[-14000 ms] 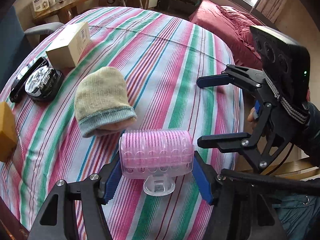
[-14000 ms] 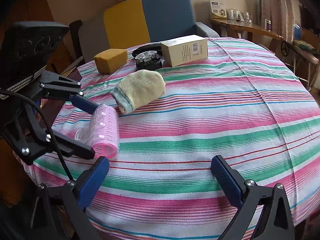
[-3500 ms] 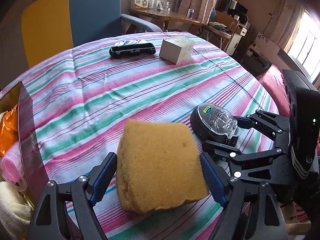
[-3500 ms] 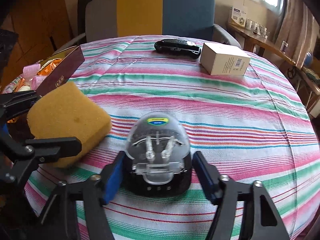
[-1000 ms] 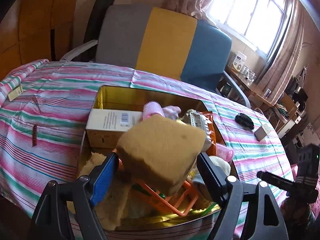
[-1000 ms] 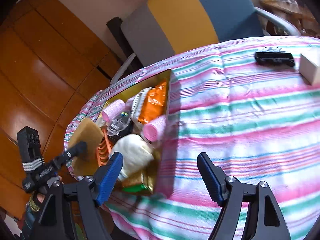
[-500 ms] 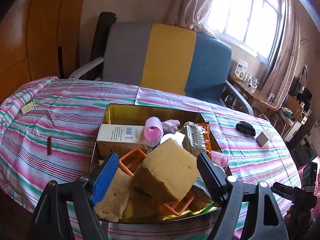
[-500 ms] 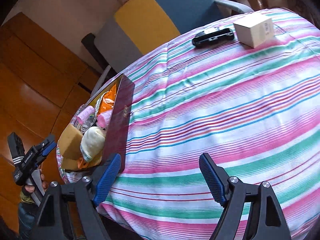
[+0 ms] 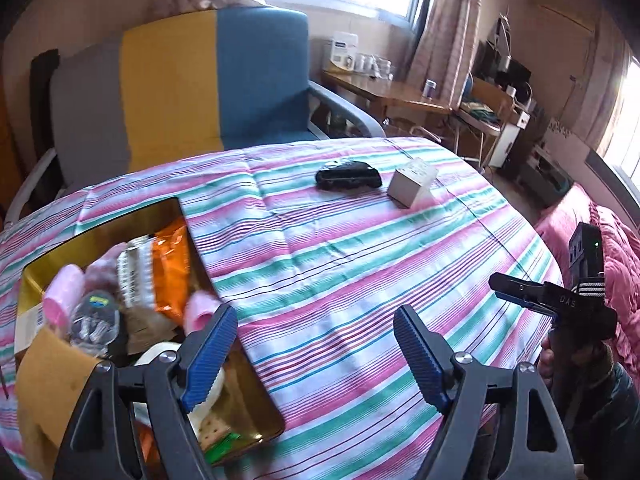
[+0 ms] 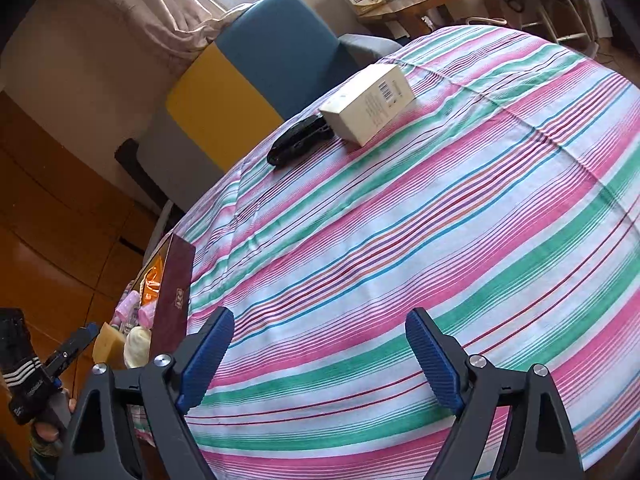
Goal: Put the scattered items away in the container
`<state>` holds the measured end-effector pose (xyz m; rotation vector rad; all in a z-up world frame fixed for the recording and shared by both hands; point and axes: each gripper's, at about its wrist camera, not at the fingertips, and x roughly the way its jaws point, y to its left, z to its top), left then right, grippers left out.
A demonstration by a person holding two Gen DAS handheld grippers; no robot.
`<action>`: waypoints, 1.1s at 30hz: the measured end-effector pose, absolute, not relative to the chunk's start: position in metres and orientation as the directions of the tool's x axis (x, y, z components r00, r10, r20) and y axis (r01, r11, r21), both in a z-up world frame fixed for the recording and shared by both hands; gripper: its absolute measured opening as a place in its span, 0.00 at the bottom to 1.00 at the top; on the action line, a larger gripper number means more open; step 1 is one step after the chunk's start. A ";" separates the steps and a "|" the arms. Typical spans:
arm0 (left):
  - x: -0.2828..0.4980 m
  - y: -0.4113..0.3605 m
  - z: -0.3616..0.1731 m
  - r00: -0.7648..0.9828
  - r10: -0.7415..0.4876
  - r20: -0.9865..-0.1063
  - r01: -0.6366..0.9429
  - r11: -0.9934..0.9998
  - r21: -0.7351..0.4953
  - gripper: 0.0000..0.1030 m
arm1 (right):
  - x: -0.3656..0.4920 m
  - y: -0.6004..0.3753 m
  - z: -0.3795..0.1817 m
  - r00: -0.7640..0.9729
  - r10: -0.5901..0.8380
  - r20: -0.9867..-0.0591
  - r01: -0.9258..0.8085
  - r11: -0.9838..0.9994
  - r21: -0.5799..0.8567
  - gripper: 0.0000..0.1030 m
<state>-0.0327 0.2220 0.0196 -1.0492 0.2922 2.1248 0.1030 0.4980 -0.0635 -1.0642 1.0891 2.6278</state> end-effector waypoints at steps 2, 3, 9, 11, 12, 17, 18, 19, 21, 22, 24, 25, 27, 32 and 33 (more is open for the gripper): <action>-0.039 0.246 0.013 -0.367 0.507 -0.780 -0.711 -0.694 -0.116 0.80 | 0.104 0.509 -0.063 -0.752 -0.141 -0.644 -0.352 -0.740 0.573 0.88; -0.043 0.256 0.010 -0.356 0.507 -0.785 -0.715 -0.689 -0.121 0.80 | 0.105 0.514 -0.064 -0.752 -0.132 -0.646 -0.360 -0.739 0.569 0.89; -0.075 0.303 -0.006 -0.339 0.469 -0.816 -0.695 -0.709 -0.118 0.80 | 0.103 0.535 -0.073 -0.740 -0.106 -0.665 -0.395 -0.730 0.557 0.89; -0.087 0.315 -0.012 -0.334 0.451 -0.828 -0.685 -0.719 -0.116 0.80 | 0.100 0.540 -0.075 -0.732 -0.100 -0.674 -0.399 -0.739 0.543 0.89; -0.094 0.320 -0.015 -0.328 0.444 -0.834 -0.677 -0.726 -0.120 0.80 | 0.098 0.542 -0.076 -0.729 -0.097 -0.678 -0.400 -0.744 0.536 0.89; -0.132 0.350 -0.025 -0.311 0.411 -0.857 -0.652 -0.748 -0.122 0.80 | 0.076 0.554 -0.078 -0.720 -0.083 -0.689 -0.389 -0.775 0.499 0.90; -0.140 0.356 -0.027 -0.308 0.408 -0.860 -0.652 -0.749 -0.122 0.80 | 0.070 0.557 -0.077 -0.718 -0.080 -0.691 -0.387 -0.780 0.492 0.90; -0.148 0.363 -0.028 -0.308 0.404 -0.861 -0.652 -0.749 -0.118 0.80 | 0.063 0.560 -0.076 -0.718 -0.077 -0.692 -0.383 -0.786 0.485 0.90; -0.165 0.375 -0.029 -0.321 0.395 -0.861 -0.649 -0.754 -0.104 0.80 | 0.049 0.569 -0.072 -0.726 -0.075 -0.684 -0.370 -0.796 0.479 0.90; -0.173 0.382 -0.029 -0.324 0.398 -0.858 -0.651 -0.752 -0.103 0.80 | 0.042 0.573 -0.068 -0.732 -0.075 -0.677 -0.361 -0.799 0.480 0.90; -0.190 0.397 -0.029 -0.332 0.403 -0.853 -0.649 -0.754 -0.104 0.80 | 0.026 0.582 -0.060 -0.748 -0.070 -0.659 -0.346 -0.807 0.479 0.90; -0.199 0.405 -0.029 -0.334 0.405 -0.851 -0.650 -0.753 -0.104 0.80 | 0.017 0.588 -0.056 -0.755 -0.064 -0.652 -0.344 -0.808 0.478 0.90; -0.214 0.421 -0.030 -0.340 0.414 -0.844 -0.652 -0.751 -0.106 0.80 | -0.002 0.599 -0.048 -0.768 -0.052 -0.638 -0.342 -0.808 0.479 0.90; -0.246 0.463 -0.045 -0.333 0.411 -0.849 -0.657 -0.747 -0.104 0.80 | -0.052 0.626 -0.029 -0.805 -0.001 -0.594 -0.349 -0.809 0.473 0.90; -0.251 0.470 -0.049 -0.328 0.408 -0.852 -0.654 -0.749 -0.107 0.80 | -0.064 0.630 -0.028 -0.803 0.009 -0.597 -0.354 -0.812 0.464 0.90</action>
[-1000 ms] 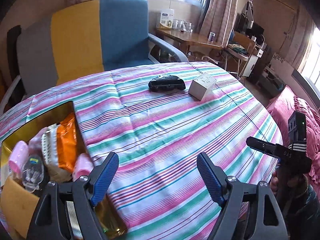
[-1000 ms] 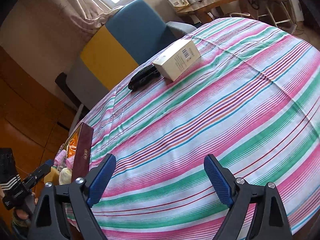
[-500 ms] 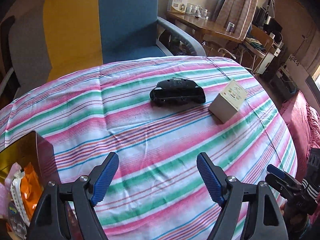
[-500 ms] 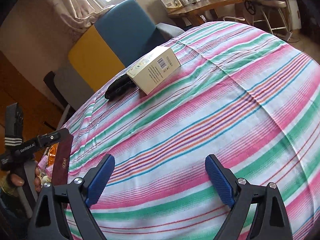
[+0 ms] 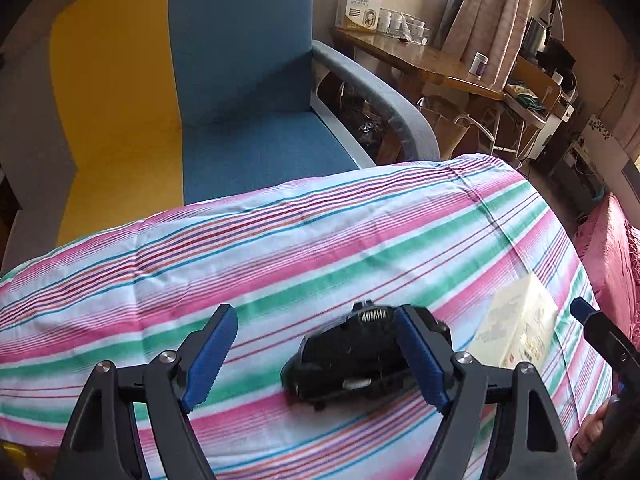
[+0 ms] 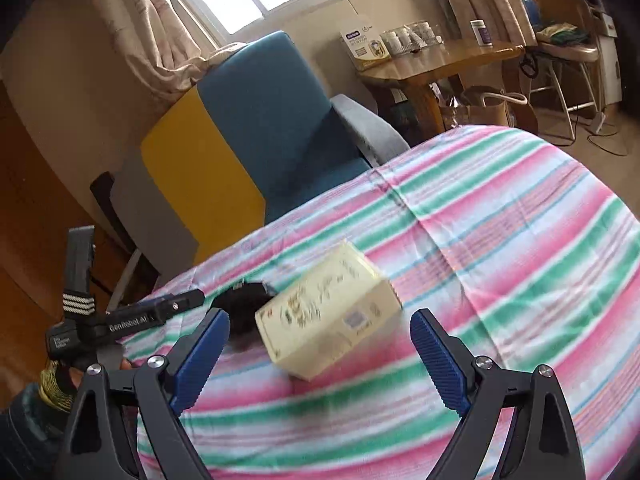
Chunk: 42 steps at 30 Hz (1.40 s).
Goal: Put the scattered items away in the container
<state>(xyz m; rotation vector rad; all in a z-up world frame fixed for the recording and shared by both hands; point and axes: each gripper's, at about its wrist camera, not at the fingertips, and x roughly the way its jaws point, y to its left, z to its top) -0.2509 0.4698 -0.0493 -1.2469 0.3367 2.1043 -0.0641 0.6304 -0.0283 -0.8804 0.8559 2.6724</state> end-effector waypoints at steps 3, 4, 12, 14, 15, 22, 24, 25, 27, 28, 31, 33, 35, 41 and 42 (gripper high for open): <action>-0.265 0.488 -0.063 -0.295 0.402 -0.867 -0.646 -0.752 -0.129 0.80 | -0.098 0.642 -0.037 -0.771 0.026 -0.637 -0.385 -0.815 0.433 0.90; -0.268 0.493 -0.068 -0.281 0.395 -0.875 -0.645 -0.752 -0.132 0.80 | -0.106 0.645 -0.039 -0.766 0.028 -0.642 -0.388 -0.817 0.427 0.90; -0.240 0.476 -0.079 -0.228 0.374 -0.899 -0.642 -0.752 -0.150 0.78 | -0.125 0.638 -0.068 -0.678 -0.044 -0.734 -0.359 -0.851 0.383 0.88; -0.224 0.463 -0.080 -0.219 0.370 -0.903 -0.639 -0.754 -0.154 0.78 | -0.116 0.629 -0.070 -0.673 -0.073 -0.736 -0.337 -0.856 0.393 0.88; -0.215 0.455 -0.080 -0.217 0.368 -0.904 -0.634 -0.757 -0.155 0.78 | -0.110 0.623 -0.071 -0.671 -0.080 -0.737 -0.327 -0.860 0.391 0.88; -0.148 0.393 -0.082 -0.204 0.355 -0.912 -0.599 -0.782 -0.171 0.78 | -0.064 0.578 -0.071 -0.627 -0.160 -0.762 -0.255 -0.883 0.395 0.88; -0.133 0.376 -0.080 -0.198 0.354 -0.914 -0.583 -0.792 -0.181 0.78 | -0.051 0.567 -0.073 -0.617 -0.184 -0.765 -0.243 -0.881 0.407 0.88; -0.124 0.366 -0.080 -0.196 0.353 -0.915 -0.574 -0.798 -0.185 0.78 | -0.043 0.561 -0.074 -0.612 -0.197 -0.766 -0.236 -0.879 0.415 0.88; -0.108 0.350 -0.081 -0.204 0.346 -0.916 -0.565 -0.806 -0.179 0.78 | -0.028 0.550 -0.077 -0.605 -0.224 -0.764 -0.228 -0.871 0.435 0.89; -0.099 0.340 -0.080 -0.212 0.341 -0.916 -0.562 -0.810 -0.171 0.78 | -0.021 0.545 -0.079 -0.600 -0.241 -0.763 -0.226 -0.864 0.450 0.90; -0.079 0.315 -0.078 -0.211 0.348 -0.913 -0.540 -0.821 -0.188 0.78 | 0.000 0.526 -0.079 -0.600 -0.248 -0.760 -0.225 -0.860 0.458 0.90; -0.069 0.302 -0.076 -0.203 0.360 -0.910 -0.528 -0.823 -0.208 0.78 | 0.013 0.519 -0.078 -0.607 -0.257 -0.752 -0.241 -0.842 0.482 0.90; -0.057 0.287 -0.075 -0.202 0.369 -0.907 -0.531 -0.819 -0.215 0.78 | 0.028 0.517 -0.078 -0.623 -0.285 -0.728 -0.260 -0.803 0.537 0.90; -0.017 0.264 -0.067 -0.209 0.427 -0.880 -0.599 -0.767 -0.230 0.78 | 0.079 0.514 -0.075 -0.687 -0.252 -0.682 -0.340 -0.718 0.608 0.90; -0.011 0.268 -0.067 -0.215 0.429 -0.878 -0.617 -0.756 -0.219 0.78 | 0.088 0.513 -0.074 -0.695 -0.246 -0.675 -0.345 -0.710 0.614 0.90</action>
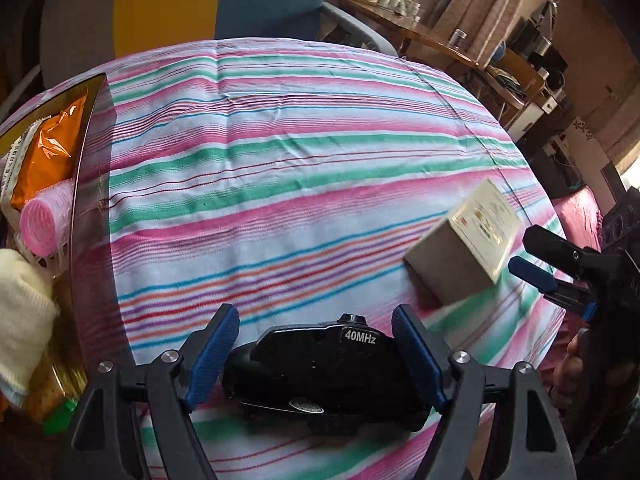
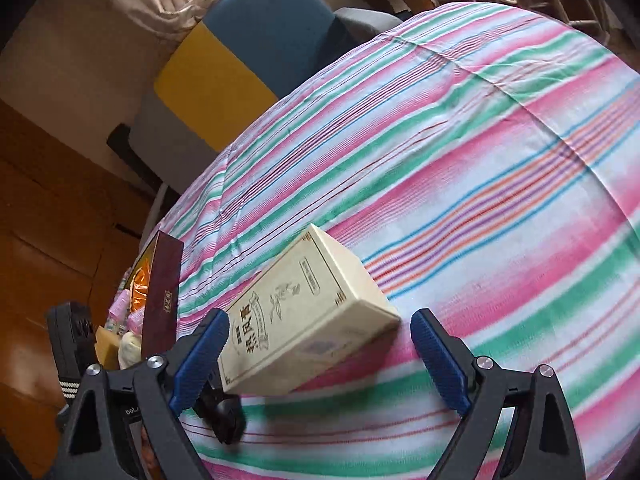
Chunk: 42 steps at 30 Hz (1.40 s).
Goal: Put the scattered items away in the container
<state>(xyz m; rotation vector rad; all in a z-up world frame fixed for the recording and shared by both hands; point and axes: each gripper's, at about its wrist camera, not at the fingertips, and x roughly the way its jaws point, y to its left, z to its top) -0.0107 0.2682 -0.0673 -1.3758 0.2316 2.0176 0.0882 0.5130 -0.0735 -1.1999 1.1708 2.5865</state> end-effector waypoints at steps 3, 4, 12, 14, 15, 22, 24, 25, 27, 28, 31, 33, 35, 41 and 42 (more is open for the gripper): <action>0.007 0.262 -0.062 -0.239 0.457 -0.856 -0.677 -0.711 -0.190 0.79 | 0.105 0.508 -0.072 -0.695 -0.245 -0.676 -0.350 -0.706 0.616 0.90; 0.014 0.257 -0.060 -0.251 0.468 -0.848 -0.696 -0.696 -0.178 0.79 | 0.111 0.507 -0.071 -0.694 -0.236 -0.680 -0.355 -0.709 0.610 0.90; 0.037 0.204 -0.057 -0.235 0.566 -0.790 -0.728 -0.641 -0.242 0.79 | 0.122 0.488 -0.070 -0.688 -0.348 -0.637 -0.278 -0.685 0.674 0.90; 0.041 0.195 -0.062 -0.225 0.564 -0.795 -0.731 -0.636 -0.245 0.78 | 0.113 0.475 -0.071 -0.672 -0.368 -0.642 -0.241 -0.712 0.660 0.84; 0.042 0.194 -0.066 -0.215 0.561 -0.799 -0.733 -0.634 -0.248 0.79 | 0.105 0.467 -0.071 -0.661 -0.377 -0.649 -0.220 -0.729 0.648 0.76; 0.046 0.196 -0.080 -0.218 0.535 -0.816 -0.744 -0.632 -0.217 0.78 | 0.047 0.439 -0.076 -0.621 -0.324 -0.714 -0.206 -0.811 0.547 0.58; 0.047 0.198 -0.082 -0.226 0.526 -0.820 -0.753 -0.628 -0.196 0.79 | 0.029 0.439 -0.074 -0.626 -0.319 -0.711 -0.201 -0.815 0.543 0.58; 0.047 0.199 -0.084 -0.228 0.522 -0.822 -0.758 -0.625 -0.187 0.80 | 0.021 0.439 -0.073 -0.628 -0.313 -0.712 -0.200 -0.820 0.537 0.58; 0.048 0.201 -0.085 -0.233 0.518 -0.823 -0.766 -0.619 -0.173 0.81 | 0.009 0.439 -0.069 -0.629 -0.321 -0.708 -0.184 -0.823 0.537 0.59; 0.048 0.202 -0.086 -0.232 0.517 -0.824 -0.769 -0.616 -0.170 0.83 | 0.005 0.439 -0.067 -0.627 -0.323 -0.709 -0.173 -0.830 0.531 0.59; 0.048 0.203 -0.087 -0.232 0.518 -0.823 -0.777 -0.608 -0.164 0.85 | 0.006 0.435 -0.051 -0.618 -0.356 -0.701 -0.084 -0.857 0.509 0.60; 0.046 0.203 -0.088 -0.228 0.524 -0.820 -0.777 -0.606 -0.171 0.86 | 0.016 0.436 -0.033 -0.622 -0.353 -0.699 -0.011 -0.889 0.458 0.64; 0.046 0.203 -0.088 -0.223 0.534 -0.816 -0.773 -0.607 -0.186 0.89 | 0.031 0.446 -0.015 -0.643 -0.330 -0.691 0.033 -0.914 0.405 0.73; 0.049 0.210 -0.090 -0.215 0.529 -0.821 -0.785 -0.593 -0.176 0.99 | 0.029 0.505 -0.006 -0.672 -0.224 -0.706 -0.065 -0.932 0.358 0.93; 0.049 0.211 -0.090 -0.218 0.526 -0.822 -0.787 -0.593 -0.171 0.99 | 0.023 0.516 -0.011 -0.668 -0.240 -0.704 -0.085 -0.916 0.393 0.93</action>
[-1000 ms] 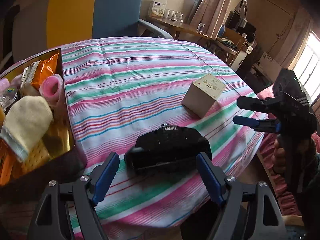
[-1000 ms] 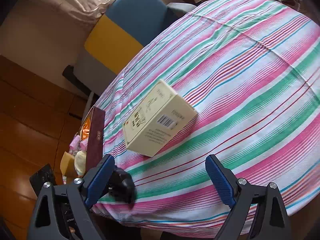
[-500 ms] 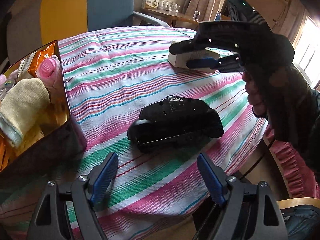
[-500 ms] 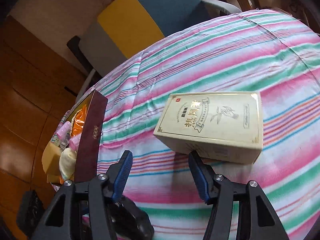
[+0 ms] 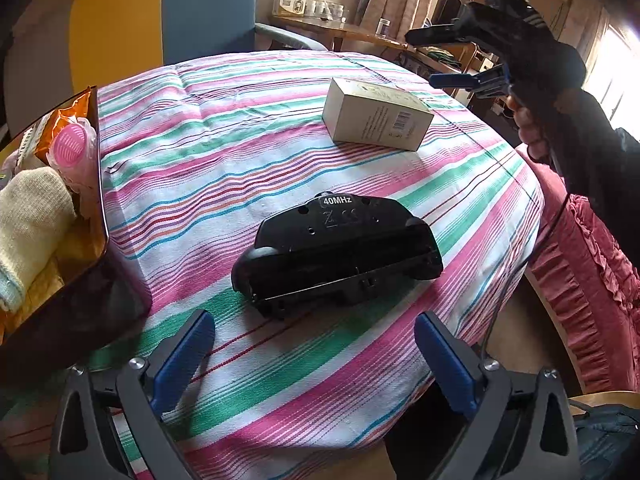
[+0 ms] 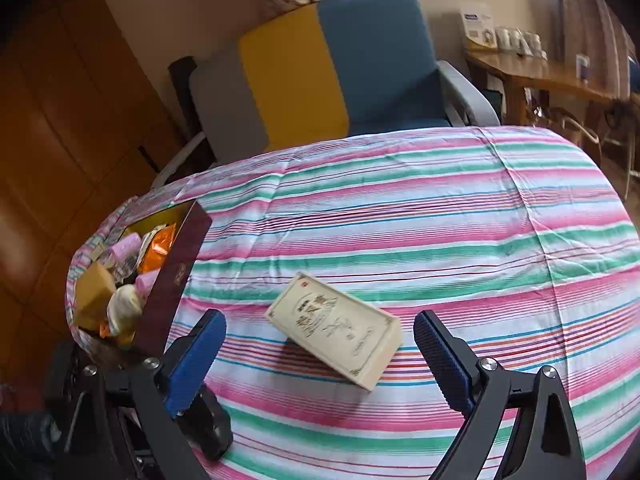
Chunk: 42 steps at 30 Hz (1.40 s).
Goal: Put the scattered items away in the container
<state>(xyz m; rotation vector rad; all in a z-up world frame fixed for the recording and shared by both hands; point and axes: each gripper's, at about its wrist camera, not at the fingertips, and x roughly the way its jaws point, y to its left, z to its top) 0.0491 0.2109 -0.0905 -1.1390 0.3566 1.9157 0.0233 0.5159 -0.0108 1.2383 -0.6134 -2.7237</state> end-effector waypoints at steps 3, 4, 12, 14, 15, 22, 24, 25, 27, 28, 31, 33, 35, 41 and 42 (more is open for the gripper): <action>0.048 0.211 -0.090 -0.213 0.530 -0.821 -0.783 -0.595 -0.182 0.99 | 0.002 0.532 -0.025 -0.655 -0.293 -0.696 -0.115 -0.873 0.475 0.93; 0.048 0.211 -0.090 -0.209 0.532 -0.820 -0.780 -0.597 -0.188 0.99 | -0.005 0.533 -0.028 -0.653 -0.310 -0.691 -0.114 -0.861 0.495 0.93; 0.046 0.208 -0.089 -0.206 0.546 -0.812 -0.774 -0.598 -0.206 0.99 | 0.004 0.503 -0.049 -0.555 -0.448 -0.701 -0.048 -0.824 0.564 0.93; 0.045 0.207 -0.089 -0.203 0.554 -0.807 -0.773 -0.596 -0.215 0.99 | 0.023 0.494 -0.051 -0.544 -0.468 -0.696 -0.033 -0.817 0.576 0.93; 0.044 0.206 -0.088 -0.200 0.559 -0.805 -0.771 -0.597 -0.222 0.99 | 0.033 0.489 -0.052 -0.540 -0.476 -0.694 -0.030 -0.814 0.581 0.93; 0.044 0.201 -0.087 -0.194 0.578 -0.793 -0.759 -0.600 -0.251 0.99 | 0.078 0.453 -0.044 -0.591 -0.254 -0.766 -0.056 -0.934 0.353 0.93; 0.044 0.200 -0.087 -0.197 0.576 -0.793 -0.757 -0.603 -0.250 0.99 | 0.075 0.443 -0.042 -0.603 -0.187 -0.776 -0.051 -0.961 0.271 0.93; 0.045 0.199 -0.086 -0.198 0.576 -0.793 -0.756 -0.605 -0.250 0.99 | 0.071 0.439 -0.042 -0.602 -0.169 -0.781 -0.044 -0.969 0.244 0.93; 0.045 0.197 -0.086 -0.198 0.576 -0.793 -0.753 -0.607 -0.252 0.99 | 0.060 0.432 -0.042 -0.594 -0.134 -0.794 -0.035 -0.981 0.191 0.92; 0.045 0.196 -0.086 -0.199 0.577 -0.793 -0.752 -0.608 -0.254 0.99 | 0.055 0.430 -0.043 -0.589 -0.117 -0.799 -0.035 -0.985 0.169 0.88; 0.047 0.195 -0.085 -0.202 0.572 -0.795 -0.754 -0.609 -0.247 0.99 | 0.040 0.427 -0.048 -0.567 -0.112 -0.816 -0.034 -0.987 0.159 0.79; 0.049 0.195 -0.084 -0.212 0.558 -0.802 -0.758 -0.612 -0.226 0.98 | 0.036 0.426 -0.052 -0.557 -0.110 -0.823 -0.040 -0.987 0.159 0.79; 0.051 0.197 -0.081 -0.208 0.544 -0.813 -0.771 -0.603 -0.206 0.94 | 0.036 0.425 -0.056 -0.546 -0.084 -0.834 -0.054 -0.989 0.135 0.68; 0.051 0.205 -0.058 -0.183 0.576 -0.797 -0.845 -0.507 -0.172 0.93 | 0.057 0.428 -0.057 -0.558 0.005 -0.830 -0.098 -0.993 0.060 0.51; 0.051 0.209 -0.054 -0.186 0.574 -0.798 -0.862 -0.485 -0.148 0.93 | 0.061 0.432 -0.056 -0.562 0.000 -0.827 -0.112 -0.991 0.076 0.51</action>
